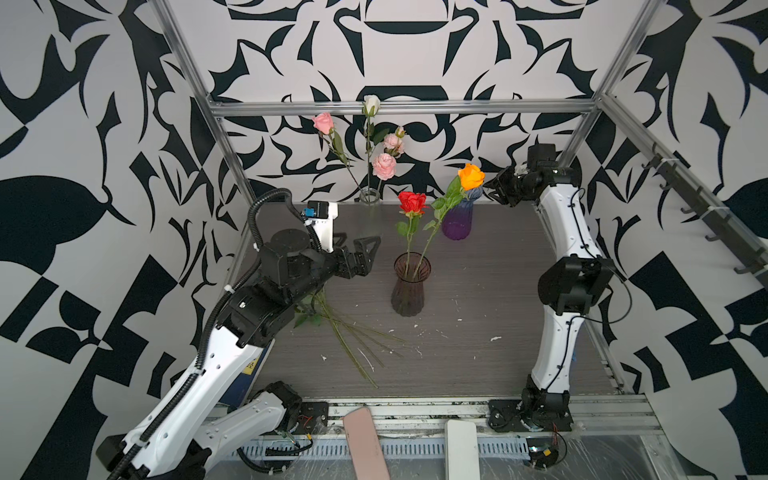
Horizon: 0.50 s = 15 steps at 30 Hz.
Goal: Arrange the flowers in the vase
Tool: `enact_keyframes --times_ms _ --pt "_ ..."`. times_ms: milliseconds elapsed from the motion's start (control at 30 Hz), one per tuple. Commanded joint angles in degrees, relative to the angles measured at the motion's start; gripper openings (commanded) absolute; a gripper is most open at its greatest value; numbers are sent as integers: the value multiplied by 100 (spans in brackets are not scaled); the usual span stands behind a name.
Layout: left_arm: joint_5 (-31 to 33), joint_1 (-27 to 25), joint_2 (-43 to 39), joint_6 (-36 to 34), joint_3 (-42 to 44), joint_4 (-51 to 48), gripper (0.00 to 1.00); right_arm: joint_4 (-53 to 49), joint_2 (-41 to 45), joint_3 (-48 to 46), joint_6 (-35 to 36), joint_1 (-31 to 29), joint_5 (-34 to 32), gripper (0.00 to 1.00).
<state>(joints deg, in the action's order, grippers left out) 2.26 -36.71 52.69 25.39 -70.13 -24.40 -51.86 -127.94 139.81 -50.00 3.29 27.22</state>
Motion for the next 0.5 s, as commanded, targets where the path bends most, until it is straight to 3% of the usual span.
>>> enact_keyframes --times_ms 0,67,300,467 --pt "218 29 -357 223 228 -85 99 -536 -239 954 -183 14 80 37" --pt "198 45 -360 37 283 80 99 -581 -327 1157 -232 -5 90 37" --pt "-595 206 269 -1016 -172 -400 99 156 -108 239 -390 -194 183 36" --pt "-619 315 233 -886 7 -65 99 166 -378 363 -342 -259 447 36"
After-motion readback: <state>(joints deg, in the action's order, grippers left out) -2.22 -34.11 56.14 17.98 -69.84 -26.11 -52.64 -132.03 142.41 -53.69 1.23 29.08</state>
